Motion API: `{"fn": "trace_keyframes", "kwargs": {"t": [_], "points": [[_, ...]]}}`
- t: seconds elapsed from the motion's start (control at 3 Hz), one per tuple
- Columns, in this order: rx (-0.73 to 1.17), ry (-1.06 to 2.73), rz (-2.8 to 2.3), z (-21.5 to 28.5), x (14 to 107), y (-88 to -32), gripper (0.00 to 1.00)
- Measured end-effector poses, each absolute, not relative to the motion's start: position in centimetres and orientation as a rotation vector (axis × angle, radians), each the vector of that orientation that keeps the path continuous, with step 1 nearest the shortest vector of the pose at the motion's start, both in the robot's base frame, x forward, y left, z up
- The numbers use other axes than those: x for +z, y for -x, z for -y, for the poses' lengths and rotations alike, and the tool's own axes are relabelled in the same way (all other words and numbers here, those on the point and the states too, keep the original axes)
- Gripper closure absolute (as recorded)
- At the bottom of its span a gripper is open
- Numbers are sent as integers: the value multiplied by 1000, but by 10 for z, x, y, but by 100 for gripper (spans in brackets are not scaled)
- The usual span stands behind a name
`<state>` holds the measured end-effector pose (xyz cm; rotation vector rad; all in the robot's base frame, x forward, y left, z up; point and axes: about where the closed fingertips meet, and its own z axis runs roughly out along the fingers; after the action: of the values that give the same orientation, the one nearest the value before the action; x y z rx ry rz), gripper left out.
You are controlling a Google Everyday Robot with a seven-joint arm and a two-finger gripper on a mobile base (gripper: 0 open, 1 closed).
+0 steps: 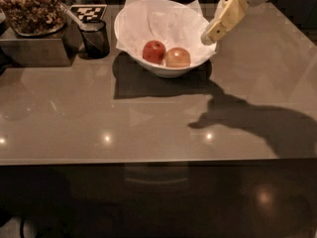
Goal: Pick orange
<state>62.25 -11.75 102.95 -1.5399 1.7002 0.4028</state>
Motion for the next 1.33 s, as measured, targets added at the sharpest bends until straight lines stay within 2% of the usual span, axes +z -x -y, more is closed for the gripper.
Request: {"fn": "trace_keyframes", "kwargs": {"t": [0.67,1.0,1.33], "points": [[456,1541,-1750,96,987,-657,0],[459,1542,-1750,94,986,-658,19],[459,1542,-1750,94,986,-658,33]]}}
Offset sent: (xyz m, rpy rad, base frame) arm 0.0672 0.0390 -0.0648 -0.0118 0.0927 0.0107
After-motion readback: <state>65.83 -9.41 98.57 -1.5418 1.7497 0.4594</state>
